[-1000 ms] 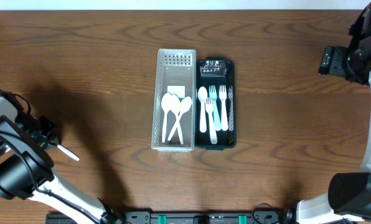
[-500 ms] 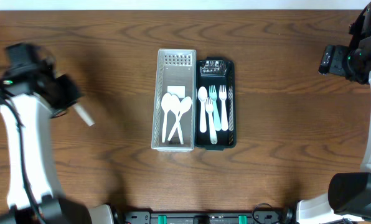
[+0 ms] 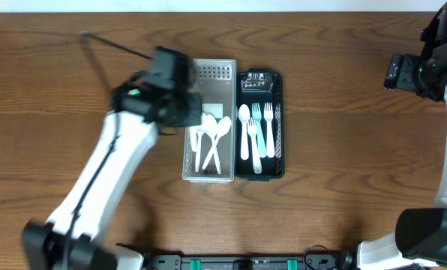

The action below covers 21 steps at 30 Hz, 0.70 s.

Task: Pack container
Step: 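Place the last white spoon into the clear caddy and release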

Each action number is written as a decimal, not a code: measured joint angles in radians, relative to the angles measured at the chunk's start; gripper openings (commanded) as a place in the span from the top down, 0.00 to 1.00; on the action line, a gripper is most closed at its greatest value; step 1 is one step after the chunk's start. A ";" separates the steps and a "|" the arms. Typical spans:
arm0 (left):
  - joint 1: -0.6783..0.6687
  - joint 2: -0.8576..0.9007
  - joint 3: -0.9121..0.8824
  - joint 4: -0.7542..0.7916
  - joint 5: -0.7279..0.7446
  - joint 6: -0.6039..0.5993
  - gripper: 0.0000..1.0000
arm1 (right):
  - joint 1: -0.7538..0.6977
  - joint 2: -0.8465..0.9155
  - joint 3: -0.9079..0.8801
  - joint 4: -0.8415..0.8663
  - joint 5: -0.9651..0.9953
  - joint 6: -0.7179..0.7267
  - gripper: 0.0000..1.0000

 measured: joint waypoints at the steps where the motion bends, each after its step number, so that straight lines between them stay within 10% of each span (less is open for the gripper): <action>1: -0.025 0.050 0.000 0.001 0.000 0.000 0.94 | 0.000 0.000 0.000 0.000 0.000 0.000 0.11; 8: -0.077 0.233 0.000 0.007 0.000 -0.001 0.84 | 0.000 0.000 0.000 0.000 0.000 0.000 0.11; 15: -0.070 0.195 0.013 -0.048 -0.101 0.075 0.21 | 0.000 0.000 0.000 0.000 0.000 0.000 0.11; 21: -0.048 0.000 0.071 0.007 -0.215 0.142 0.01 | 0.000 0.000 0.000 0.000 0.000 0.000 0.11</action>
